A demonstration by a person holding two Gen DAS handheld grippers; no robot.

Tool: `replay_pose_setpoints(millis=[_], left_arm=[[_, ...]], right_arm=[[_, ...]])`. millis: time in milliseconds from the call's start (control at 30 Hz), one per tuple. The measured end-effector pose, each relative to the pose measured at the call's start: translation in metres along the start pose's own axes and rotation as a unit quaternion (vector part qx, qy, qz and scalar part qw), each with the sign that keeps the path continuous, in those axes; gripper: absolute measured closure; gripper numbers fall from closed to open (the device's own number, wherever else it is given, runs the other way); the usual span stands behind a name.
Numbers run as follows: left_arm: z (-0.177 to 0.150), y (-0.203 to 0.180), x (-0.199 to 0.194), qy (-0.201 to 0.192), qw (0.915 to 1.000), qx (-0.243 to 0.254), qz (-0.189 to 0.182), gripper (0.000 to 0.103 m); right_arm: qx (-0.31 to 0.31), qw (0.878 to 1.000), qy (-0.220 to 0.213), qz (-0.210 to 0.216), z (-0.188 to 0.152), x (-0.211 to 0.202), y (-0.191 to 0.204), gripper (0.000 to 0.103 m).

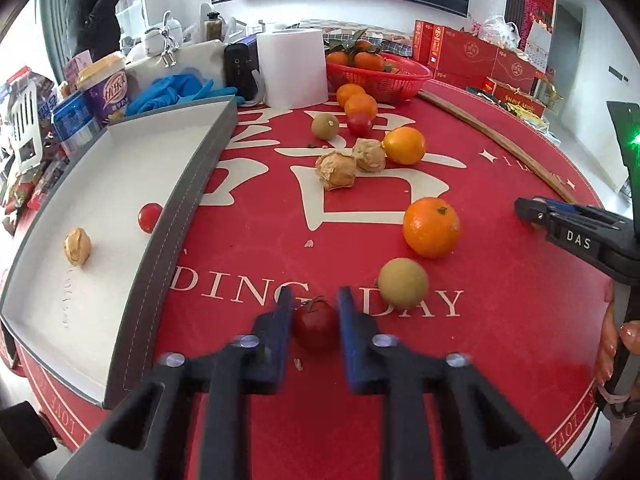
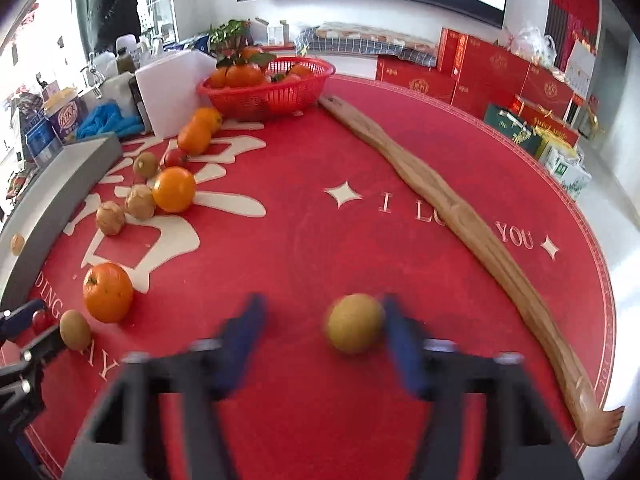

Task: Organize fruits
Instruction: 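Move the right gripper back to the table and grasp the kiwi, then grasp a red tomato with the left gripper while the right gripper carries the kiwi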

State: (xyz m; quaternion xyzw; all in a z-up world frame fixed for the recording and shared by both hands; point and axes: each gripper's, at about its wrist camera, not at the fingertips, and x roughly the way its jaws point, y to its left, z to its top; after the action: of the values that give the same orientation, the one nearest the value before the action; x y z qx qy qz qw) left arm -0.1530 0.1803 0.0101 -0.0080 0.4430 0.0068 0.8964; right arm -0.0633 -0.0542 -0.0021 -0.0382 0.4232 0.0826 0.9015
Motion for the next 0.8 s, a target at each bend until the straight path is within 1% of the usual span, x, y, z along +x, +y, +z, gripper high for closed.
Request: replay_pose_setpoints(millis=[67, 133, 167, 233, 300, 400, 633, 733, 800], left_arm=[[0.0, 0.003, -0.001, 0.002, 1.0, -0.008, -0.005, 0.08], [-0.001, 0.007, -0.003, -0.001, 0.9999, -0.013, -0.004, 0.08], [0.0, 0.008, -0.005, -0.001, 0.9998, -0.017, -0.008, 0.08], [0.001, 0.008, -0.009, -0.005, 0.9998, -0.018, -0.011, 0.08], [0.003, 0.005, -0.014, -0.015, 0.9999, -0.005, -0.002, 0.08], [0.007, 0.005, -0.018, -0.018, 0.9998, 0.001, 0.001, 0.08], [0.019, 0.019, -0.039, -0.05, 0.9987, -0.009, 0.002, 0.08], [0.025, 0.028, -0.046, -0.062, 0.9979, -0.012, 0.012, 0.08], [0.028, 0.035, -0.048, -0.063, 0.9977, -0.016, 0.019, 0.08]], right_arm=[[0.018, 1.0, -0.002, 0.019, 0.0, -0.001, -0.006, 0.077], [0.033, 0.998, 0.0, 0.047, -0.002, -0.003, -0.012, 0.077], [0.036, 0.998, 0.0, 0.053, -0.003, -0.005, -0.014, 0.077], [0.036, 0.998, -0.003, 0.054, -0.004, -0.01, -0.015, 0.077], [0.04, 0.997, -0.006, 0.059, -0.004, -0.012, -0.014, 0.077], [0.048, 0.996, -0.009, 0.076, -0.003, -0.013, -0.011, 0.077], [0.041, 0.993, 0.0, 0.108, 0.006, -0.014, 0.011, 0.077], [0.035, 0.992, 0.006, 0.12, 0.01, -0.014, 0.022, 0.077], [0.03, 0.992, 0.002, 0.121, 0.013, -0.017, 0.029, 0.077]])
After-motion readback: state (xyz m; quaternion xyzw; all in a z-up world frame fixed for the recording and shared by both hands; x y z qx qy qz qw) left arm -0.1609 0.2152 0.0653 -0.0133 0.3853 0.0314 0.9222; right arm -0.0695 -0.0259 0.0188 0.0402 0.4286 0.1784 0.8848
